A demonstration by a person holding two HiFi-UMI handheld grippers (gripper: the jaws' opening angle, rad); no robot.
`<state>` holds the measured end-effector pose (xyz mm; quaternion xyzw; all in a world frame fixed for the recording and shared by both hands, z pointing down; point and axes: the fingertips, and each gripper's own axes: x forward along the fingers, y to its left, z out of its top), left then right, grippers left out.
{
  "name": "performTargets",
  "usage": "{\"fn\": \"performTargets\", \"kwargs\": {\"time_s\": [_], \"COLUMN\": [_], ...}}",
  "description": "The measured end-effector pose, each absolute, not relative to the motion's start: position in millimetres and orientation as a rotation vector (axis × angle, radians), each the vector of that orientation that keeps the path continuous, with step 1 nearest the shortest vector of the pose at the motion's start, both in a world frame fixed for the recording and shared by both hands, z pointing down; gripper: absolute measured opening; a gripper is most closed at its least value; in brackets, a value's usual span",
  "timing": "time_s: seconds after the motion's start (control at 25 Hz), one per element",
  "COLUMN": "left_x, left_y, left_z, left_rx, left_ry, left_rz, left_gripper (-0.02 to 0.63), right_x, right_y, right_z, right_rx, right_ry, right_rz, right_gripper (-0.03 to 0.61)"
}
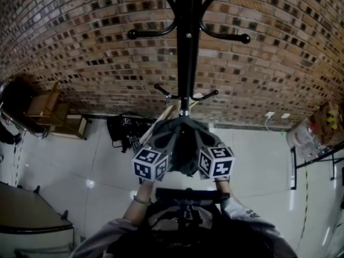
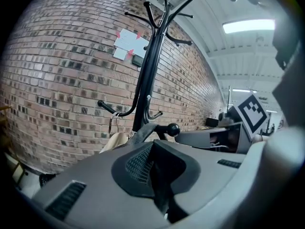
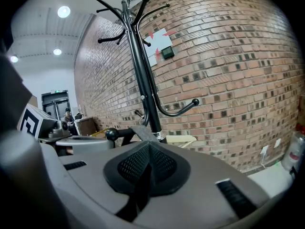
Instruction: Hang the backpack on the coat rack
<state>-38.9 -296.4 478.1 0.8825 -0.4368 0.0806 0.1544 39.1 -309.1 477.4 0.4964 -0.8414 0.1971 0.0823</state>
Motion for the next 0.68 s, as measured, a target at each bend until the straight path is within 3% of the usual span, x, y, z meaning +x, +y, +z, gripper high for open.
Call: {"fn": "performTargets", "kwargs": {"time_s": [0.68], "left_x": [-35.5], "left_y": [-287.5], "left_z": [490.7], "left_rx": [2.502], "left_ry": [-1.248], "left_rz": [0.266], "left_gripper": [-0.003], "right_x": [38.3], "right_y": [-303.6], "right_z": [483.8], "right_rx": [1.453], "right_ry": [-2.514], "right_rz": [0.6], "right_gripper": [0.009]}}
